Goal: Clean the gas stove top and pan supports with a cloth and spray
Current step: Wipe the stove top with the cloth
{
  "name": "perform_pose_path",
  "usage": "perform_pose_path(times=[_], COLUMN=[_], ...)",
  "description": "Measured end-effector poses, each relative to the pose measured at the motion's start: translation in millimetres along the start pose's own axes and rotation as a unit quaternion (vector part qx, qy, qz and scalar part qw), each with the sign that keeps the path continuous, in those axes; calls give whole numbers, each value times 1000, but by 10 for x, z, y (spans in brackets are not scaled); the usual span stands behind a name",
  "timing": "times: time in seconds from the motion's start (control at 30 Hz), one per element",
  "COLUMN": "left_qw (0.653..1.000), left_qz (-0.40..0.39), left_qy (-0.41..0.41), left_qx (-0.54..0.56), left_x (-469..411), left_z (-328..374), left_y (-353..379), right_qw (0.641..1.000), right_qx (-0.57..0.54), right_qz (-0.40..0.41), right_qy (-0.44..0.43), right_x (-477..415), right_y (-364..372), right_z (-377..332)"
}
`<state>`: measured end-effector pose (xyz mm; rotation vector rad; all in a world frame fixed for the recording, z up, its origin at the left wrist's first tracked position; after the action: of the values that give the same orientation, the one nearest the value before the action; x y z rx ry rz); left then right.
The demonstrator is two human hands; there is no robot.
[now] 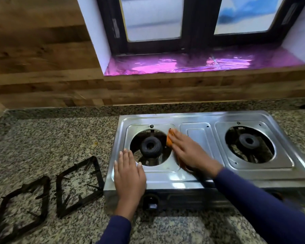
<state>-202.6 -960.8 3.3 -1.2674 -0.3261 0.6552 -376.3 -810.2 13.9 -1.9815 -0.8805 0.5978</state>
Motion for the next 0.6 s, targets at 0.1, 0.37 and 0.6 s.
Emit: perform_pose_path(times=[0.1, 0.37, 0.6], left_qw=[1000, 1000, 1000], left_qz=[0, -8, -6], left_qy=[-1, -1, -1], left_qx=[-1, -17, -18], left_x=[-2, -11, -28], left_z=[2, -6, 9], left_y=[25, 38, -13], right_qw=[997, 997, 984], right_qx=[-9, 46, 56], right_qz=[-18, -33, 48], right_qy=[-76, -47, 161], right_x=[859, 396, -1180], right_y=[76, 82, -27], right_z=[-319, -59, 364])
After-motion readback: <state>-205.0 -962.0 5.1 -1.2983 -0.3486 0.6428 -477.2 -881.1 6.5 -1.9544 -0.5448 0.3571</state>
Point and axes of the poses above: each hand's wrist, its own x-axis away from the middle knuckle, its own y-axis out of the palm, z = x × y, the point moved 7 cm from there along -x, towards the middle knuckle, and after that the axes turned 1 degree about y, right-handed, at the moved point
